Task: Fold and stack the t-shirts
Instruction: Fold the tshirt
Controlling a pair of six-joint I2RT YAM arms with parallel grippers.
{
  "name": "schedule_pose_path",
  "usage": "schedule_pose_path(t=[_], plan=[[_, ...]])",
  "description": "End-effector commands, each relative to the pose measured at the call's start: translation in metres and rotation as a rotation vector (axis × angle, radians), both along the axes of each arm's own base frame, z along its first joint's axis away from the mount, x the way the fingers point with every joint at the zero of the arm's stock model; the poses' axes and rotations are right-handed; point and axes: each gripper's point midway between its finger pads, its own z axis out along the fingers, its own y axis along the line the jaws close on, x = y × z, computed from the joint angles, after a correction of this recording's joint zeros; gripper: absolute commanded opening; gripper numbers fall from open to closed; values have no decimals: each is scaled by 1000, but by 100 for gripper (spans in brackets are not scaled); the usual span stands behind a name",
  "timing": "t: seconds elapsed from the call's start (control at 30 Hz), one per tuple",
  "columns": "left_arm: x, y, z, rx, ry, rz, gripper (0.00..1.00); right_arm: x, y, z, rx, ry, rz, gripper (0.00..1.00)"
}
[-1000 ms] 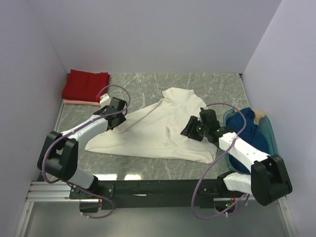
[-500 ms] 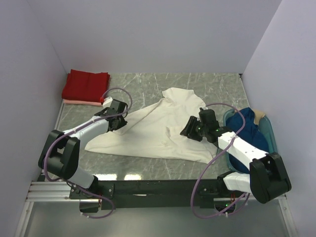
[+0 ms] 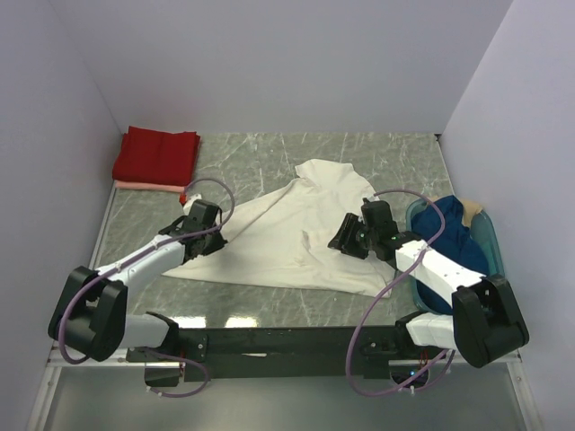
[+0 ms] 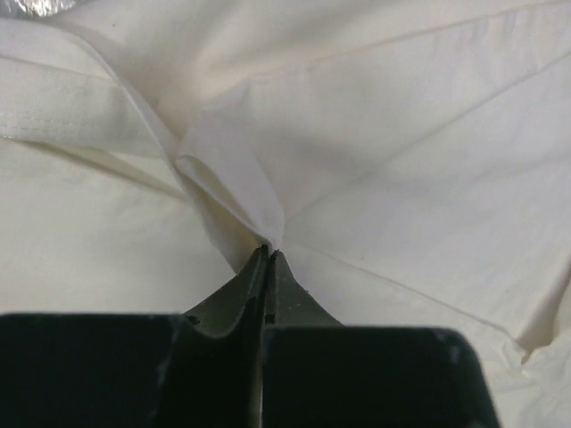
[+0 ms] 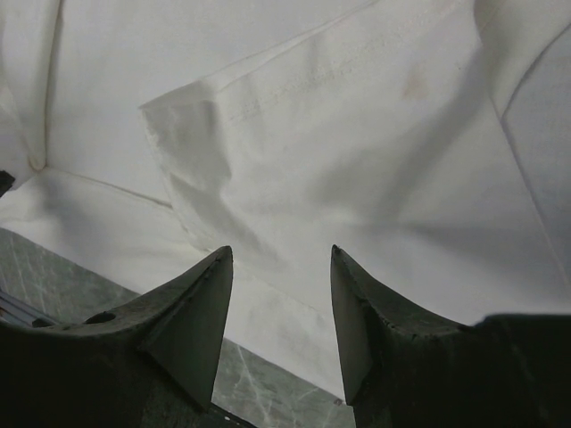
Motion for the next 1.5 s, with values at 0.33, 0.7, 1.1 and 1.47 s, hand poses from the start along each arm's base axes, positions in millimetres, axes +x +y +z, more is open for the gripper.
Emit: schedule_pose_path(t=[0.33,0.7,1.1,1.47], plan=[[-34,5,-14,-25,33,-16,6,5,3,1,10,-15,0,54],[-43,30,-10,12,7,139,25,8,3,4,-1,-28,-2,54],[-15,63,74,-88,-186,352,46,14,5,13,5,-48,0,54],[-53,100,47,-166,-100,635,55,-28,-12,21,71,-34,-103,56]])
